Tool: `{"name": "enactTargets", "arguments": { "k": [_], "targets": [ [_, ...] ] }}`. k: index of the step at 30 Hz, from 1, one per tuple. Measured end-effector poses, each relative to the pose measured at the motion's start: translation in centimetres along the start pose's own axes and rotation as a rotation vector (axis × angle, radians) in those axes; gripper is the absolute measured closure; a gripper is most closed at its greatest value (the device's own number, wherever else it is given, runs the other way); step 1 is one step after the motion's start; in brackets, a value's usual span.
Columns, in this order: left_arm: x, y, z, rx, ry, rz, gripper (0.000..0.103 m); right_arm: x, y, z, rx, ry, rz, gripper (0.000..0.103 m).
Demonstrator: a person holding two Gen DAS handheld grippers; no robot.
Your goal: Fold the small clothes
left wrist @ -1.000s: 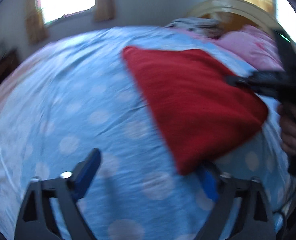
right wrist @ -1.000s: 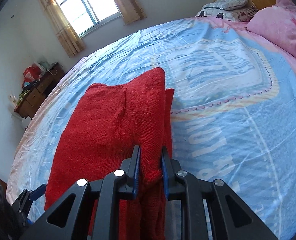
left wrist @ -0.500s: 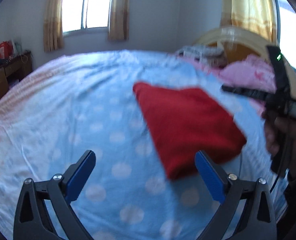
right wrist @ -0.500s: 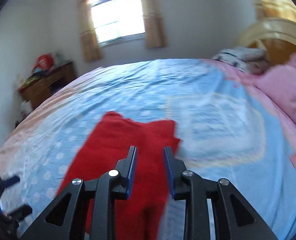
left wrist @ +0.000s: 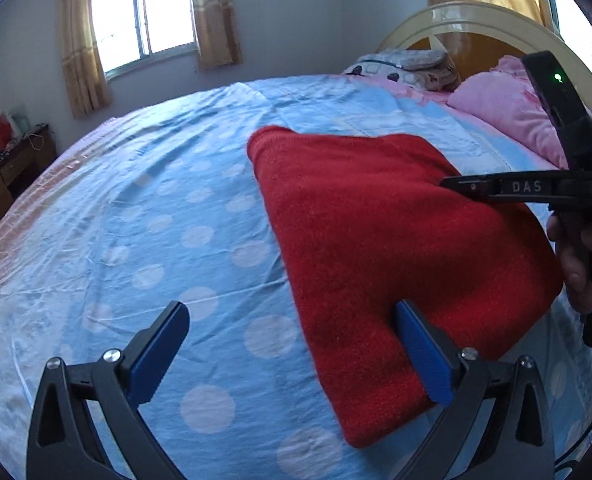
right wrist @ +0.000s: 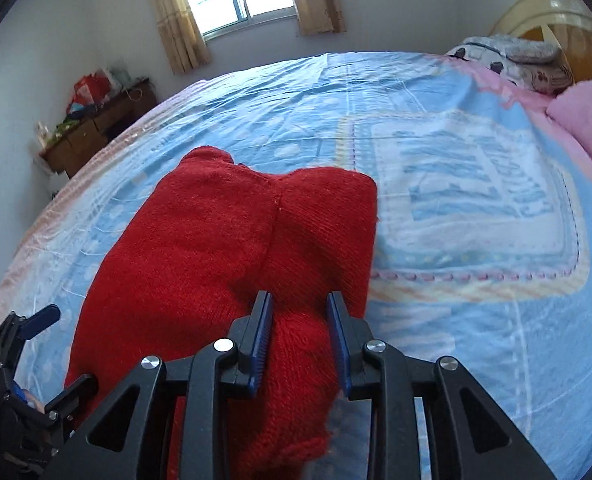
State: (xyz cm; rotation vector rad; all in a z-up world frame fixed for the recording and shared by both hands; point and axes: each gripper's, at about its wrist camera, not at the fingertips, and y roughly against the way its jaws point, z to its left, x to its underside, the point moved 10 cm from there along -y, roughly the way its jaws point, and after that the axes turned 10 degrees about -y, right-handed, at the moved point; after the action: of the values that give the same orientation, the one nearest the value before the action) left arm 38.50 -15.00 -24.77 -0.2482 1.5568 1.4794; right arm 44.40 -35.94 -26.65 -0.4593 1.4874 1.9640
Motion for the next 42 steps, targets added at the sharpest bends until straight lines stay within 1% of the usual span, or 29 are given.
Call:
{"name": "enactTargets", "arguments": {
  "k": [5, 6, 7, 10, 12, 13, 14, 15, 16, 17, 18, 21, 23, 25, 27, 30, 34, 40, 41, 42],
  "targets": [
    [0.4, -0.7, 0.2, 0.058, 0.047, 0.02, 0.0, -0.1, -0.6, 0.0, 0.021, -0.007, -0.032, 0.074],
    [0.3, -0.9, 0.0, 0.064, 0.048, 0.022, 0.0, -0.2, -0.8, 0.0, 0.029, 0.0, -0.033, 0.072],
    [0.3, -0.9, 0.0, 0.066, 0.05, 0.024, 0.0, -0.4, -1.0, -0.3, 0.031, -0.007, -0.029, 0.069],
    [0.4, -0.7, -0.2, 0.056, 0.044, 0.02, 0.0, -0.5, -1.1, -1.0, -0.006, -0.088, -0.001, 0.068],
    [0.3, -0.7, -0.3, 0.049, 0.039, 0.02, 0.0, -0.3, -0.9, -1.1, 0.0, -0.087, -0.002, 0.066],
    [0.3, -0.6, -0.3, 0.048, 0.038, 0.02, 0.0, -0.1, -0.8, -1.1, 0.008, -0.085, -0.003, 0.054],
    [0.3, -0.7, -0.3, 0.05, 0.04, 0.021, 0.0, 0.0, -0.8, -1.5, 0.033, -0.096, 0.003, 0.047],
    [0.3, -0.8, -0.3, 0.058, 0.045, 0.025, 0.0, 0.1, -1.0, -2.2, 0.046, -0.129, 0.011, 0.036],
    [0.3, -0.8, -0.2, 0.067, 0.052, 0.029, 0.0, 0.3, -1.2, -2.9, 0.028, -0.186, 0.031, 0.032],
    [0.3, -0.9, -0.2, 0.076, 0.062, 0.032, 0.0, 0.3, -1.3, -3.3, -0.005, -0.229, 0.044, 0.032],
    [0.3, -0.9, -0.1, 0.081, 0.066, 0.032, 0.0, 0.3, -1.3, -3.4, -0.025, -0.241, 0.045, 0.032],
    [0.2, -0.8, -0.1, 0.085, 0.067, 0.03, 0.0, 0.2, -0.8, -2.8, -0.015, -0.192, 0.021, 0.032],
    [0.1, -1.0, -0.2, 0.097, 0.063, 0.03, 0.0, 0.1, -0.7, -2.8, -0.034, -0.204, 0.022, 0.032],
    [-0.2, -1.1, -0.5, 0.134, 0.074, 0.028, 0.0, -0.3, -0.9, -2.9, -0.072, -0.232, 0.04, 0.032],
    [-0.3, -1.7, -0.6, 0.17, 0.091, 0.045, 0.0, -0.8, -1.3, -3.3, -0.097, -0.264, 0.056, 0.032],
    [-0.4, -2.3, -0.7, 0.226, 0.134, 0.062, 0.0, -1.9, -1.8, -4.0, -0.108, -0.295, 0.056, 0.032],
    [-0.2, -2.7, -0.7, 0.3, 0.19, 0.077, 0.0, -3.0, -2.6, -4.7, -0.153, -0.357, 0.075, 0.032],
    [-0.4, -2.5, -1.3, 0.307, 0.179, 0.069, 0.0, -3.8, -3.8, -4.5, -0.174, -0.35, 0.081, 0.034],
    [-0.4, -2.5, -1.3, 0.309, 0.182, 0.068, 0.0, -4.0, -4.0, -4.3, -0.174, -0.347, 0.079, 0.035],
    [-0.5, -2.5, -1.2, 0.311, 0.184, 0.067, 0.0, -4.0, -4.0, -4.2, -0.179, -0.341, 0.078, 0.041]
  ]
}}
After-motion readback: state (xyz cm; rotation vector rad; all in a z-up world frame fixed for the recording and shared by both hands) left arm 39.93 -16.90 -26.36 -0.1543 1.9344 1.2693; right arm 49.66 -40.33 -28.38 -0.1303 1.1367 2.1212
